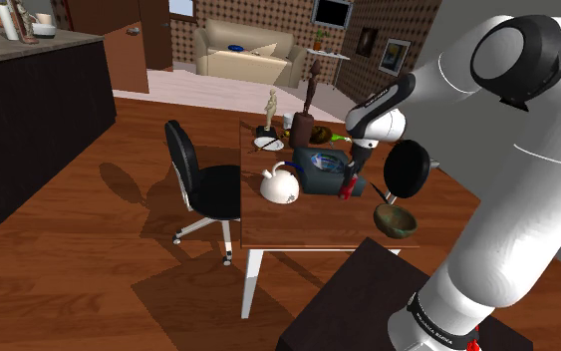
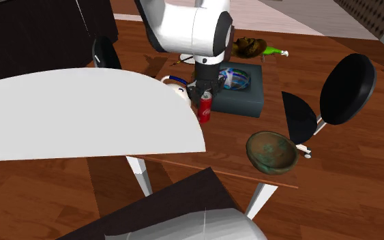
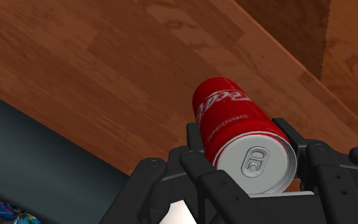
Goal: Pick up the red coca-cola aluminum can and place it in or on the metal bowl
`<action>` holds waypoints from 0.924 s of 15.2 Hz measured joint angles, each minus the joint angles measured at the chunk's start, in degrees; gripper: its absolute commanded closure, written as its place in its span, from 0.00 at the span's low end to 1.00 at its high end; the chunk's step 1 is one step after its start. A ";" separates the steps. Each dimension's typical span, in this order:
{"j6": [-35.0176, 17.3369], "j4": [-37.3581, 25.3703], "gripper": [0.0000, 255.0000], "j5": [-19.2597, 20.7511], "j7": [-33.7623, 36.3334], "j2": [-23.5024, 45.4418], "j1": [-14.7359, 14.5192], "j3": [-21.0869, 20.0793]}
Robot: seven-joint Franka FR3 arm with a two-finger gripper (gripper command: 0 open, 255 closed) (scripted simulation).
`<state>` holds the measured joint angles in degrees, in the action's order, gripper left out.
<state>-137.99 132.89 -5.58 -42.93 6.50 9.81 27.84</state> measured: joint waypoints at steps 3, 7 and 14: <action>1.02 0.47 1.00 1.01 -3.54 -1.57 2.27 2.07; 1.71 0.25 1.00 1.14 -9.44 -1.92 5.57 4.83; 3.45 -2.20 1.00 -0.05 -19.89 -0.59 11.18 9.02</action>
<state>-134.55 130.69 -5.63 -62.82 5.91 20.99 36.87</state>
